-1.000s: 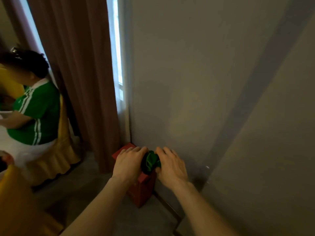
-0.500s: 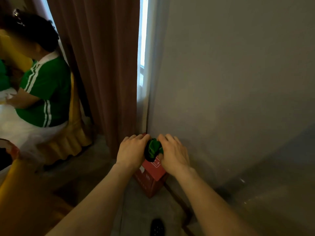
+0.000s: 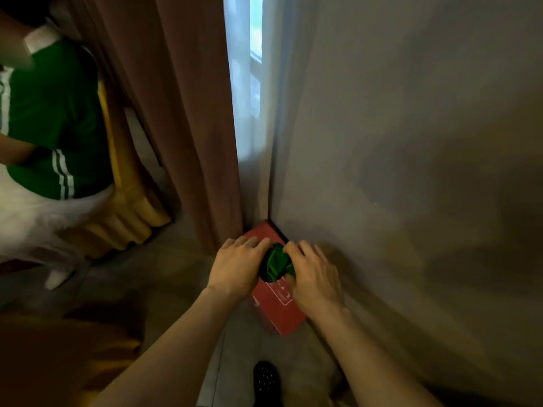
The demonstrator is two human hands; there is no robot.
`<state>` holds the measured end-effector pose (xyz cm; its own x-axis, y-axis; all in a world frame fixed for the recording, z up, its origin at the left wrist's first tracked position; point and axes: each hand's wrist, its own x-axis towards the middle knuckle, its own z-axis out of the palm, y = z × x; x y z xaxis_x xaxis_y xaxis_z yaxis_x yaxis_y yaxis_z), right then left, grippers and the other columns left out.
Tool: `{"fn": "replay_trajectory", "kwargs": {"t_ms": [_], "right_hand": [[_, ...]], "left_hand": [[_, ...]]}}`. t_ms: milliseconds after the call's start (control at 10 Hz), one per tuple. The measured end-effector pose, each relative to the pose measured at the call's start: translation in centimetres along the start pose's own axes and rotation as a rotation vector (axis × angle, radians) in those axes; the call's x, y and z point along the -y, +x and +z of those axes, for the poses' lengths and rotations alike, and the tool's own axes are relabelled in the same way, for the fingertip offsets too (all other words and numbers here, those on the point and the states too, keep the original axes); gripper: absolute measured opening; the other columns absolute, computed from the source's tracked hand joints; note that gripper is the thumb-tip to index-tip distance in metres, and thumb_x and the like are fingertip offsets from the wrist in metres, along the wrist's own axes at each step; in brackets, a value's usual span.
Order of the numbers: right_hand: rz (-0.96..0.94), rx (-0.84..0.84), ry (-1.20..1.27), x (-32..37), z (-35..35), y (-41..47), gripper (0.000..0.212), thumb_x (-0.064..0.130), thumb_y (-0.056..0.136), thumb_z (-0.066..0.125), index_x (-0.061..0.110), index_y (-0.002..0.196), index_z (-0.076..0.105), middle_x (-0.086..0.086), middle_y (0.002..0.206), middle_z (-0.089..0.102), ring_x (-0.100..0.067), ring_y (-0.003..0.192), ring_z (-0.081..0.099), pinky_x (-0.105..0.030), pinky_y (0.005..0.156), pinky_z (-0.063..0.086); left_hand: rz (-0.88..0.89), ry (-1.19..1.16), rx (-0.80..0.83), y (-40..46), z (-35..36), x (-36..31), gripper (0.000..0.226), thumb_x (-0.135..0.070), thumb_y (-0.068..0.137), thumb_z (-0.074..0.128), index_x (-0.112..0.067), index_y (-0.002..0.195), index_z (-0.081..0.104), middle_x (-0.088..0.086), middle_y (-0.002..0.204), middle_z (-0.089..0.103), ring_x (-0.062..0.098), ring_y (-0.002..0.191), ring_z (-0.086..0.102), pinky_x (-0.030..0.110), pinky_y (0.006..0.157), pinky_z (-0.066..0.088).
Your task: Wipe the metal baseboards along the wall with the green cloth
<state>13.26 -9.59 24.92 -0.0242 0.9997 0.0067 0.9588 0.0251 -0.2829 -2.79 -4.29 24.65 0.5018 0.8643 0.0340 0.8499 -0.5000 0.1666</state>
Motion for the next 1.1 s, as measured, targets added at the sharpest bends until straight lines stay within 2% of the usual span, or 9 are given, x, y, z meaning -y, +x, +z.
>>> {"fn": "replay_trajectory", "kwargs": {"t_ms": [100, 200, 400, 500, 600, 700, 800, 900, 1100], "right_hand": [[0.014, 0.055, -0.001, -2.9, 3.2, 2.2, 0.046, 0.017, 0.076, 0.073, 0.025, 0.112, 0.046, 0.001, 0.105, 0.050, -0.024, 0.095, 0.050, -0.033, 0.059, 0.039], [0.031, 0.147, -0.004, -5.6, 6.7, 3.6, 0.044, 0.022, 0.080, 0.072, 0.024, 0.117, 0.048, 0.000, 0.110, 0.051, -0.024, 0.100, 0.050, -0.034, 0.065, 0.043], [0.097, 0.299, 0.009, -9.5, 14.2, 4.7, 0.041, 0.019, 0.081, 0.069, 0.023, 0.118, 0.052, 0.000, 0.114, 0.054, -0.024, 0.105, 0.050, -0.035, 0.072, 0.045], [0.114, 0.337, 0.049, -10.8, 17.5, 4.2, 0.045, 0.016, 0.083, 0.068, 0.024, 0.125, 0.053, 0.001, 0.126, 0.052, -0.022, 0.116, 0.045, -0.035, 0.088, 0.046], [0.115, 0.395, 0.053, -11.6, 20.2, 3.5, 0.058, 0.016, 0.091, 0.061, 0.028, 0.144, 0.039, -0.002, 0.150, 0.035, -0.021, 0.138, 0.028, -0.031, 0.105, 0.039], [0.107, 0.532, 0.030, -12.0, 21.6, 2.6, 0.076, 0.029, 0.097, 0.053, 0.033, 0.155, 0.005, -0.002, 0.164, -0.003, -0.024, 0.149, -0.006, -0.038, 0.119, 0.021], [0.062, 0.585, -0.068, -12.4, 22.2, 2.1, 0.084, 0.048, 0.096, 0.048, 0.032, 0.154, -0.010, -0.005, 0.163, -0.017, -0.028, 0.148, -0.018, -0.044, 0.120, 0.005], [0.064, 0.579, -0.107, -12.7, 22.6, 1.5, 0.089, 0.059, 0.092, 0.046, 0.033, 0.153, -0.013, -0.007, 0.162, -0.021, -0.031, 0.147, -0.021, -0.050, 0.121, 0.003], [0.109, 0.551, -0.131, -13.1, 21.9, -0.5, 0.101, 0.077, 0.079, 0.042, 0.041, 0.147, -0.023, -0.007, 0.162, -0.021, -0.032, 0.146, -0.022, -0.058, 0.118, 0.007]], "left_hand": [[-0.017, -0.007, 0.074, 2.6, 4.1, 0.3, 0.032, -0.021, 0.090, 0.062, -0.024, 0.120, 0.051, -0.001, 0.112, 0.064, 0.026, 0.107, 0.058, 0.039, 0.087, 0.042], [-0.023, -0.009, 0.133, 4.2, 8.7, 0.4, 0.038, -0.018, 0.091, 0.061, -0.024, 0.127, 0.049, -0.003, 0.121, 0.063, 0.025, 0.114, 0.056, 0.038, 0.092, 0.041], [-0.056, -0.040, 0.235, 5.2, 17.5, 0.6, 0.043, -0.017, 0.089, 0.062, -0.029, 0.128, 0.047, -0.006, 0.121, 0.064, 0.023, 0.111, 0.057, 0.036, 0.093, 0.042], [-0.084, -0.060, 0.289, 4.6, 21.5, 0.6, 0.054, -0.015, 0.090, 0.060, -0.030, 0.138, 0.041, -0.006, 0.136, 0.056, 0.022, 0.124, 0.050, 0.036, 0.104, 0.036], [-0.153, -0.094, 0.367, 3.5, 24.7, 1.0, 0.076, -0.015, 0.091, 0.059, -0.029, 0.154, 0.018, -0.002, 0.160, 0.030, 0.023, 0.145, 0.027, 0.041, 0.121, 0.019], [-0.150, -0.173, 0.450, 1.9, 26.3, 0.9, 0.094, -0.034, 0.088, 0.057, -0.034, 0.156, -0.007, -0.001, 0.167, -0.001, 0.023, 0.153, -0.003, 0.047, 0.124, -0.001], [-0.081, -0.161, 0.505, 0.7, 27.4, 0.6, 0.096, -0.054, 0.087, 0.047, -0.035, 0.153, -0.021, -0.003, 0.164, -0.023, 0.020, 0.147, -0.029, 0.049, 0.122, -0.011], [-0.105, -0.138, 0.540, 0.2, 28.0, 0.7, 0.097, -0.069, 0.089, 0.041, -0.036, 0.151, -0.025, -0.003, 0.162, -0.028, 0.022, 0.146, -0.032, 0.051, 0.122, -0.012], [-0.108, -0.092, 0.478, -0.7, 25.3, 1.0, 0.100, -0.077, 0.086, 0.042, -0.040, 0.149, -0.027, -0.003, 0.162, -0.026, 0.025, 0.148, -0.027, 0.051, 0.122, -0.012]]}}
